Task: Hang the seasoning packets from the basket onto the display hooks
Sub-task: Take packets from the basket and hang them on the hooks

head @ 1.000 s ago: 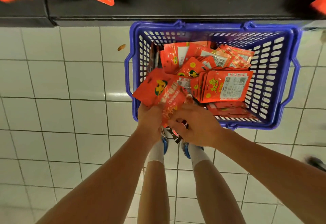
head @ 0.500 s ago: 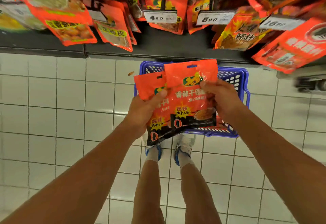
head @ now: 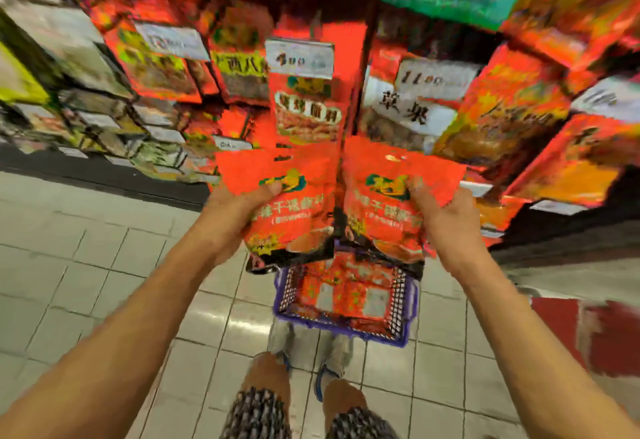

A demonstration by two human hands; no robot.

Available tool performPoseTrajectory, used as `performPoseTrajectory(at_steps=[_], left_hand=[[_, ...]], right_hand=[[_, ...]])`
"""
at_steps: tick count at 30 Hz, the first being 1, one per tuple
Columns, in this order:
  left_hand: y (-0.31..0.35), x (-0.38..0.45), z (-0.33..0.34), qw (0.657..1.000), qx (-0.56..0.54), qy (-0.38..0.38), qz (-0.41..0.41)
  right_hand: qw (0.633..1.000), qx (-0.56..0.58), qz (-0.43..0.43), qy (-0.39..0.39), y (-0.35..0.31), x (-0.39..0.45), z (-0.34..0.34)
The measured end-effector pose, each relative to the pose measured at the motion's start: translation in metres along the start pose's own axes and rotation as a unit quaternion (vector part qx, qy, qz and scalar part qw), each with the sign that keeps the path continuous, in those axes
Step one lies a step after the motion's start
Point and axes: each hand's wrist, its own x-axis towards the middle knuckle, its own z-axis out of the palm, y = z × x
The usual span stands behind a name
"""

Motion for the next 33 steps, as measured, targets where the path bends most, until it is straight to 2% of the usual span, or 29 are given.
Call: performPoseTrajectory(at_steps=[5,8,12,17,24,33], left_hand=[[0.112,-0.036,0.003,0.993,-0.038,0.014,0.112],[0.178,-0.049,-0.001,0.983,-0.037,-0.018,0.181],[0.259,-0.069,-0.017,0.966,-0.050,-0.043,0.250],[0.334,-0.090,-0.043,0.945,-0.044,-0.031,0.322],[0.397,-0.077,-0.079,0.928,-0.070,-0.024,0.364],[0.452,-0.035,-0.098,0.932,-0.056,-0.044,0.355]], right_hand=[[0.994,0.016,-0.110,0.000,-0.131,-0.012,0.004],[0.982,0.035,-0.184,0.014,-0.203,-0.015,0.010],[0.966,0.069,-0.250,0.016,-0.280,-0.022,0.035],[0.947,0.086,-0.309,0.029,-0.355,-0.028,0.080],[0.929,0.125,-0.348,0.024,-0.422,-0.007,0.147],[0.948,0.123,-0.279,0.089,-0.485,0.052,0.214]])
